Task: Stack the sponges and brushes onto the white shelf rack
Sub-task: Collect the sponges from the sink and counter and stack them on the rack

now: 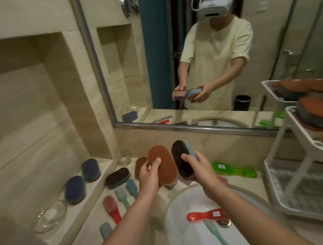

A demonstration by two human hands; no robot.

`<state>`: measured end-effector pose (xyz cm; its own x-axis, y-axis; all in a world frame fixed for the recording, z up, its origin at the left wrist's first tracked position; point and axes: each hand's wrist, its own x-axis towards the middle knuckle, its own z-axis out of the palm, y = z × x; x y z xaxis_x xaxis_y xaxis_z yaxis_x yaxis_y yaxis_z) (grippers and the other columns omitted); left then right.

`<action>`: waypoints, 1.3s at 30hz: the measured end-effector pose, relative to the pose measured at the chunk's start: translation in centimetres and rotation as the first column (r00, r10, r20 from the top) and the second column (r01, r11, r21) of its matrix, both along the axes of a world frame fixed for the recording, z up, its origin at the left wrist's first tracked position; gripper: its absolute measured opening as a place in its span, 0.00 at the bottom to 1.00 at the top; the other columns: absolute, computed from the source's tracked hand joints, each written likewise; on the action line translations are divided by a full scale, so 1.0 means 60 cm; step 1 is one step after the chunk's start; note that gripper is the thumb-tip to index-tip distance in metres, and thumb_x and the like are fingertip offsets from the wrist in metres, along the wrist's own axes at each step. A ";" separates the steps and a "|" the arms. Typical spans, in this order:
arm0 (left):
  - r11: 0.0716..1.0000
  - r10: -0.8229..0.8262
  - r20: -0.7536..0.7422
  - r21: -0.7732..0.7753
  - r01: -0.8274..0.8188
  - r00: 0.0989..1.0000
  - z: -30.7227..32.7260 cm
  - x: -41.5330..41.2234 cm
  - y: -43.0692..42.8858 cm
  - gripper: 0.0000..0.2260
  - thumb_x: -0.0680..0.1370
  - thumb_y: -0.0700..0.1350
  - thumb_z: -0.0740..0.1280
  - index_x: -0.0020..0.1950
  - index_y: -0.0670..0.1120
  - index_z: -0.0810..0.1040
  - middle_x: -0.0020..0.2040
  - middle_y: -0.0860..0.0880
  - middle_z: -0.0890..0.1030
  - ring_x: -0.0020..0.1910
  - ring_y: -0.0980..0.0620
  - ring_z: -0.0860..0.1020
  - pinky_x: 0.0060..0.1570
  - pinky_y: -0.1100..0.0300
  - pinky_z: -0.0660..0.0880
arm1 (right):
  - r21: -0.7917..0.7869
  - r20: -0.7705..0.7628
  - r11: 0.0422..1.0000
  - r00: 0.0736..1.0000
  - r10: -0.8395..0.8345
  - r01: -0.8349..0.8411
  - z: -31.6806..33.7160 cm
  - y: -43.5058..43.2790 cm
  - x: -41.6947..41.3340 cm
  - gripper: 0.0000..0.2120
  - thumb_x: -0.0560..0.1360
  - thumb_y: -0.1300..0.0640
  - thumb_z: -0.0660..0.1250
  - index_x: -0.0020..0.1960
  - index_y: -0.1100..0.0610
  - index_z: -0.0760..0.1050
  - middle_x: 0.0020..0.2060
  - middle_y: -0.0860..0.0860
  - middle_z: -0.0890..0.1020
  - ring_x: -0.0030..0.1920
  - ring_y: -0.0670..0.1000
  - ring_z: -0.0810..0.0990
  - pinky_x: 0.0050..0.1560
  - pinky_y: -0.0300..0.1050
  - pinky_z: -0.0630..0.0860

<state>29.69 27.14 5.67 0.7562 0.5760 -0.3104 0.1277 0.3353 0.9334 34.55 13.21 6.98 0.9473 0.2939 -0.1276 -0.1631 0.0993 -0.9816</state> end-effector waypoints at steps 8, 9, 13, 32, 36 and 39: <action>0.991 -0.123 0.024 -0.052 0.124 0.992 0.048 0.066 -0.189 0.17 0.79 0.48 0.65 0.65 0.45 0.67 0.56 0.41 0.77 0.52 0.43 0.79 0.52 0.43 0.79 | -0.011 -0.002 0.985 0.985 -0.172 0.171 0.059 -0.191 0.014 0.13 0.81 0.52 0.55 0.46 0.54 0.76 0.38 0.54 0.80 0.38 0.51 0.80 0.35 0.44 0.77; 0.987 -0.155 0.024 -0.034 0.155 0.988 0.053 0.070 -0.212 0.17 0.79 0.49 0.64 0.65 0.46 0.65 0.55 0.43 0.76 0.51 0.43 0.79 0.53 0.41 0.78 | -0.022 -0.010 0.984 0.984 -0.179 0.179 0.064 -0.216 0.016 0.12 0.80 0.52 0.54 0.46 0.55 0.75 0.39 0.55 0.79 0.38 0.51 0.79 0.34 0.43 0.77; 0.966 -0.258 0.074 0.037 0.256 0.963 0.084 0.072 -0.299 0.19 0.77 0.54 0.66 0.62 0.51 0.62 0.52 0.49 0.74 0.49 0.50 0.78 0.45 0.51 0.78 | -0.013 -0.017 0.974 0.973 -0.228 0.228 0.094 -0.305 0.017 0.12 0.79 0.51 0.56 0.46 0.54 0.76 0.38 0.53 0.80 0.37 0.50 0.80 0.30 0.42 0.76; 0.827 -0.543 0.282 0.344 0.445 0.791 0.201 0.084 -0.604 0.21 0.73 0.54 0.72 0.63 0.46 0.75 0.56 0.48 0.81 0.55 0.50 0.80 0.55 0.54 0.78 | 0.002 0.301 0.980 0.935 -0.189 0.198 0.216 -0.610 -0.007 0.20 0.67 0.53 0.58 0.56 0.51 0.79 0.50 0.54 0.83 0.50 0.53 0.81 0.47 0.50 0.77; 0.720 -0.630 0.278 0.561 0.410 0.725 0.211 0.107 -0.634 0.17 0.74 0.51 0.72 0.61 0.56 0.73 0.53 0.60 0.80 0.53 0.63 0.78 0.46 0.71 0.74 | -0.124 0.399 0.929 0.875 -0.276 0.350 0.231 -0.653 0.003 0.20 0.70 0.64 0.62 0.59 0.48 0.74 0.53 0.51 0.80 0.54 0.50 0.78 0.46 0.44 0.77; 0.650 -0.624 0.211 0.675 0.349 0.753 0.212 0.128 -0.640 0.33 0.70 0.54 0.75 0.70 0.54 0.62 0.59 0.57 0.72 0.57 0.59 0.73 0.54 0.65 0.69 | -0.212 0.500 0.889 0.826 -0.259 0.407 0.229 -0.683 0.016 0.23 0.70 0.67 0.64 0.58 0.44 0.73 0.52 0.44 0.78 0.52 0.44 0.77 0.48 0.43 0.79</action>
<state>37.35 -11.25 18.38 0.9434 0.0375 0.3296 -0.3084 -0.2673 0.9129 35.54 -27.75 20.71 0.9520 -0.0323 0.3043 0.2880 -0.2415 -0.9267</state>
